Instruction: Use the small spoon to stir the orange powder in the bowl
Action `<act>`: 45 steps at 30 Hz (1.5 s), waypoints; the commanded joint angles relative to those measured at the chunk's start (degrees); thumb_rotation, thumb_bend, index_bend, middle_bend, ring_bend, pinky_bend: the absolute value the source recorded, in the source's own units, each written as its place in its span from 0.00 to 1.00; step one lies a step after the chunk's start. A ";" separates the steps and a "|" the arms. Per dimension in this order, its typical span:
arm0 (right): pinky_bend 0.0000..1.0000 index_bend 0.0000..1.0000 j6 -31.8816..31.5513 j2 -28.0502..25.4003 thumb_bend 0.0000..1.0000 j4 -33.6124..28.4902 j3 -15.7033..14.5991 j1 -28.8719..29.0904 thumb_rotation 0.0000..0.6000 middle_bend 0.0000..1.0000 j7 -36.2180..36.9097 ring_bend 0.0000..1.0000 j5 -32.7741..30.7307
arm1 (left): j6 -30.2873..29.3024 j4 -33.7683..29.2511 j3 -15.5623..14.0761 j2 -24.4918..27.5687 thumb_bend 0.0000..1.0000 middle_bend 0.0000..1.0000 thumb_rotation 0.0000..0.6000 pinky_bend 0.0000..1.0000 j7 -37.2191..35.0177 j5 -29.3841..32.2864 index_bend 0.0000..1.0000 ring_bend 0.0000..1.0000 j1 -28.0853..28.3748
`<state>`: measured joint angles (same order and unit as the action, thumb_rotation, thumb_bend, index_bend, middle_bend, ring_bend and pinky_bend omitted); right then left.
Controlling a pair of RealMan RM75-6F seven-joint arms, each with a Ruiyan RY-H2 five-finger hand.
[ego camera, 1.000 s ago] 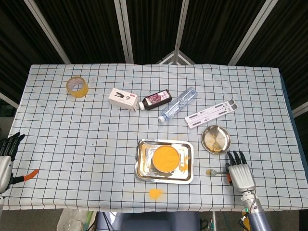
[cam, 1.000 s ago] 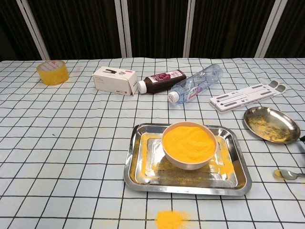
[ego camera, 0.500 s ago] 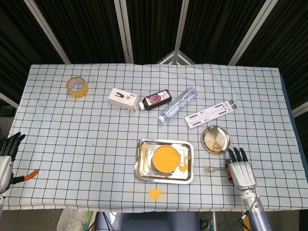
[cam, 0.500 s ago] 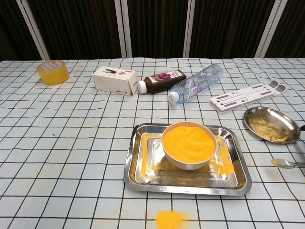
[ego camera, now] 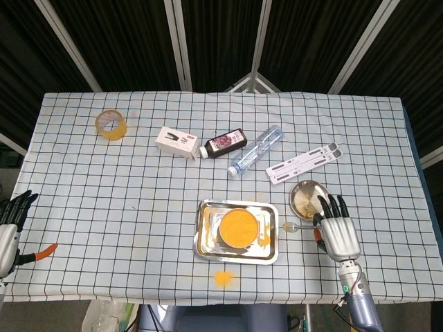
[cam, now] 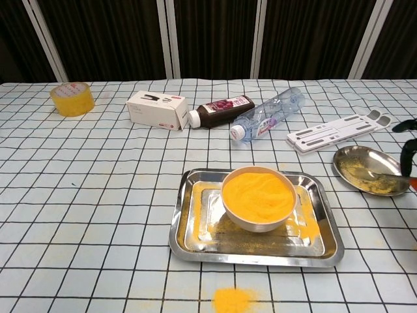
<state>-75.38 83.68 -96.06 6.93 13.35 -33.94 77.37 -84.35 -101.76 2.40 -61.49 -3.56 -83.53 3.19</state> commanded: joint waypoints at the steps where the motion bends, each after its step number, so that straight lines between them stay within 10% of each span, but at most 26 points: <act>1: 0.00 0.57 -0.47 1.30 0.53 -3.81 1.08 1.88 1.00 0.13 -5.90 0.00 -1.02 | 0.21 0.07 -0.11 0.13 0.00 0.00 1.00 0.00 -0.36 -0.21 0.00 0.00 0.11; 37: 0.00 0.57 -3.99 21.13 0.53 3.68 0.48 9.39 1.00 0.13 -32.29 0.00 -5.68 | 1.37 0.77 -0.99 1.36 0.00 0.00 1.00 0.00 -4.35 -1.56 0.00 0.00 0.67; 45: 0.00 0.37 -4.76 21.12 0.53 3.20 0.18 9.30 1.00 0.13 -33.18 0.00 -6.34 | 1.61 0.66 -1.05 1.33 0.00 0.00 1.00 0.00 -4.06 -1.27 0.00 0.00 0.74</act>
<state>-79.99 104.86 -92.71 7.19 22.76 -66.88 71.25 -82.74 -101.10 1.35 -60.15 -7.62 -84.80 3.93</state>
